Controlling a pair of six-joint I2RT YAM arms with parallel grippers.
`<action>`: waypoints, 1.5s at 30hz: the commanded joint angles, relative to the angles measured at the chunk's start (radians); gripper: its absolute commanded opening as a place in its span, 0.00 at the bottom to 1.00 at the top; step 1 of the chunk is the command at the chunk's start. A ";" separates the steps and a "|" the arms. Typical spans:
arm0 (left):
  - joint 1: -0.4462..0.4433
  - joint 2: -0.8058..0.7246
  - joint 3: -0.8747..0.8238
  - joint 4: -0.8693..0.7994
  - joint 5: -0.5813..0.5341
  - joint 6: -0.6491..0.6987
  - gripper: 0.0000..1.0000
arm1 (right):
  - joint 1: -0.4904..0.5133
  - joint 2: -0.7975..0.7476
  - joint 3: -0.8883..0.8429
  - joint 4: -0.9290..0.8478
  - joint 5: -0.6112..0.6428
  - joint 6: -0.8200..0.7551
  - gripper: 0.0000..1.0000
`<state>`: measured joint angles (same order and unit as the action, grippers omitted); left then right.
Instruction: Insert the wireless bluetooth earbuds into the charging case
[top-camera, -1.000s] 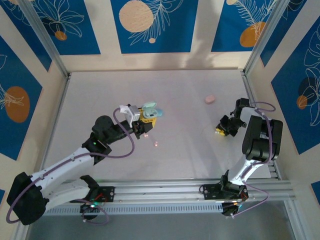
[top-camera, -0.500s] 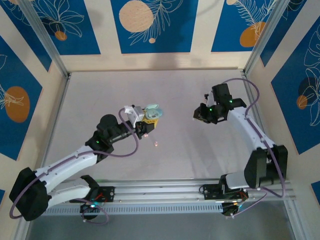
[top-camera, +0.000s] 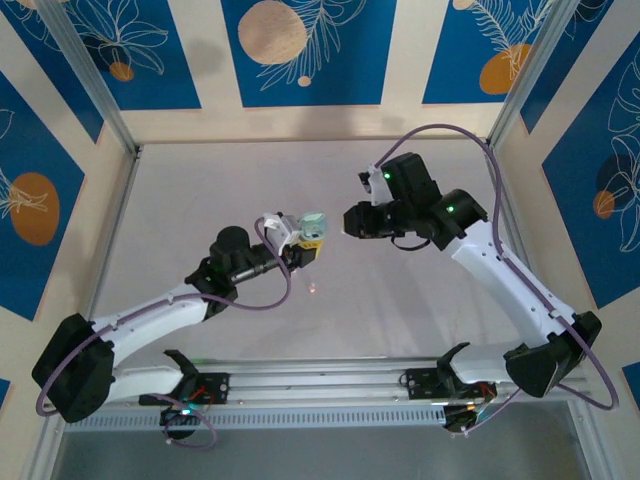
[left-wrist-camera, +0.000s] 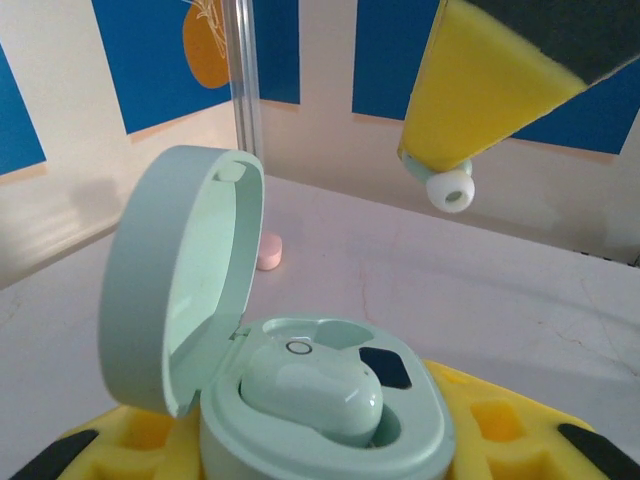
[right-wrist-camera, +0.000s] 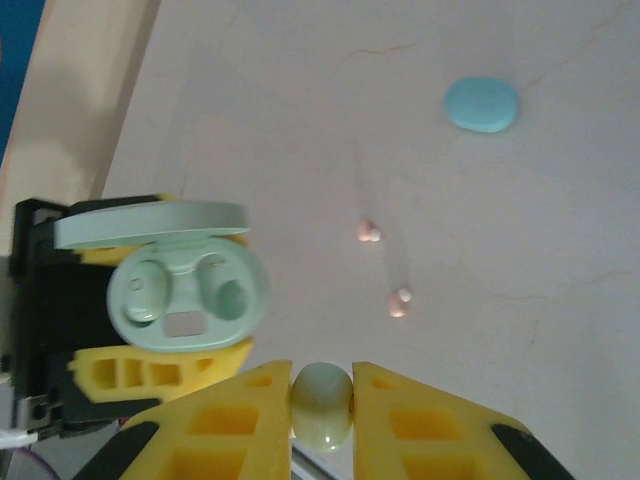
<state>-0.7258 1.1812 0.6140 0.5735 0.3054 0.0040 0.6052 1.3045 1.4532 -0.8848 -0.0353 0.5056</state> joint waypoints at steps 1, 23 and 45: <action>-0.016 -0.001 0.007 0.062 -0.011 0.027 0.34 | 0.043 0.034 0.047 -0.035 0.062 0.000 0.21; -0.033 -0.007 0.028 0.046 0.007 0.017 0.35 | 0.107 0.081 0.080 0.036 0.113 0.019 0.21; -0.041 -0.003 0.026 0.069 -0.015 -0.004 0.35 | 0.125 0.139 0.108 -0.011 0.081 -0.009 0.21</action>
<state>-0.7521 1.1812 0.6144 0.5896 0.2958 0.0071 0.7193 1.4288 1.5272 -0.8608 0.0635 0.5076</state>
